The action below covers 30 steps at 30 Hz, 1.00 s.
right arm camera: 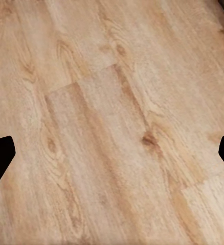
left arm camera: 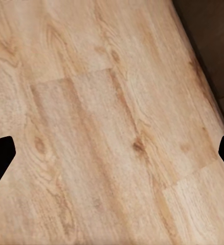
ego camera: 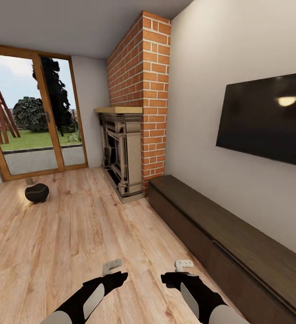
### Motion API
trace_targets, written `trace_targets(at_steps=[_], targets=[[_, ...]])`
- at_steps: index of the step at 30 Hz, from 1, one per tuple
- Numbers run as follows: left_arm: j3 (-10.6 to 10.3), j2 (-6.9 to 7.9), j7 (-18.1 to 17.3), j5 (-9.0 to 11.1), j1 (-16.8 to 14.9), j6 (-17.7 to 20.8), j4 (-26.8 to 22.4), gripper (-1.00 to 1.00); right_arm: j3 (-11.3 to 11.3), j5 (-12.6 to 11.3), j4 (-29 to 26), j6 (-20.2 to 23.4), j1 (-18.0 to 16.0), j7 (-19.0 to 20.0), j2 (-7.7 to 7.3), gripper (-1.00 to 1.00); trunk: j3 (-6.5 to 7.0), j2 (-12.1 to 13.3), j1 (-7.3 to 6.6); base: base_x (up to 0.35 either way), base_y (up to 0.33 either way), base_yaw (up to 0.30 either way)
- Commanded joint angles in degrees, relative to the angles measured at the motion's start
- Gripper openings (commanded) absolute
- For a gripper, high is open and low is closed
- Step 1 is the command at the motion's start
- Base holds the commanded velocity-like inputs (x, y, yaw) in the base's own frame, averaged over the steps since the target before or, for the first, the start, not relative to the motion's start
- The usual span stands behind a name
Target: Place each of the two pumpkins and all three candles from the living room inside a cabinet in the living room (use any cabinet), then make sure every cabinet is closed, and position the cauldron so it is next to a table in the living room.
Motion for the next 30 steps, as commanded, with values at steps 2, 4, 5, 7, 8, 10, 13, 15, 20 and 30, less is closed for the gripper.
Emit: trace_targets(at_steps=[2, 4, 5, 7, 8, 10, 13, 15, 20, 30], targets=[[-0.28, 0.04, 0.18, 0.38, -0.03, 0.12, -0.04, 1.0, 0.47, -0.6, -0.1, 0.28, -0.02, -0.18, -0.01, 1.0, -0.06, -0.03, -0.01, 0.0, 0.0, 0.005], [-0.27, 0.04, 0.26, 0.41, -0.03, 0.12, 0.17, 1.0, 0.5, -0.65, -0.06, 0.31, -0.01, -0.19, -0.01, 1.0, -0.06, -0.03, -0.01, 0.022, 0.0, 0.115], [-0.26, 0.04, 0.29, 0.39, -0.03, 0.08, 0.15, 1.0, 0.51, -0.65, -0.05, 0.31, -0.01, -0.2, -0.02, 1.0, -0.06, -0.03, -0.01, 0.093, 0.0, 0.203], [-0.29, 0.04, 0.48, 0.32, -0.03, 0.03, 0.24, 1.0, 0.52, -0.67, -0.03, 0.32, -0.01, -0.2, 0.03, 1.0, -0.06, -0.03, -0.01, 0.181, 0.0, 0.245], [-0.31, 0.04, 0.43, 0.23, -0.03, 0.01, 0.1, 1.0, 0.52, -0.66, -0.03, 0.32, -0.01, -0.19, 0.04, 1.0, -0.06, -0.03, -0.01, 0.241, 0.0, 0.268], [-0.33, 0.04, 0.53, 0.16, -0.03, 0.0, 0.13, 1.0, 0.52, -0.65, -0.03, 0.32, -0.01, -0.19, 0.05, 1.0, -0.06, -0.03, -0.01, 0.262, 0.0, 0.276], [-0.34, 0.04, 0.48, 0.12, -0.03, -0.01, 0.08, 1.0, 0.52, -0.65, -0.03, 0.32, -0.02, -0.19, 0.06, 1.0, -0.06, -0.03, -0.01, 0.275, 0.0, 0.283], [-0.34, 0.04, 0.52, 0.1, -0.03, 0.0, 0.22, 1.0, 0.53, -0.65, -0.02, 0.32, -0.03, -0.19, 0.06, 1.0, -0.06, -0.03, -0.01, 0.27, 0.0, 0.287], [-0.35, 0.04, 0.61, 0.06, -0.03, -0.01, 0.22, 1.0, 0.55, -0.64, -0.02, 0.32, -0.01, -0.19, 0.06, 1.0, -0.06, -0.03, -0.01, 0.267, 0.0, 0.29], [-0.42, 0.03, 0.76, 0.02, -0.03, -0.07, 0.15, 1.0, 0.6, -0.63, 0.03, 0.32, -0.01, -0.13, 0.06, 1.0, -0.06, -0.03, -0.01, 0.308, 0.0, 0.291]])
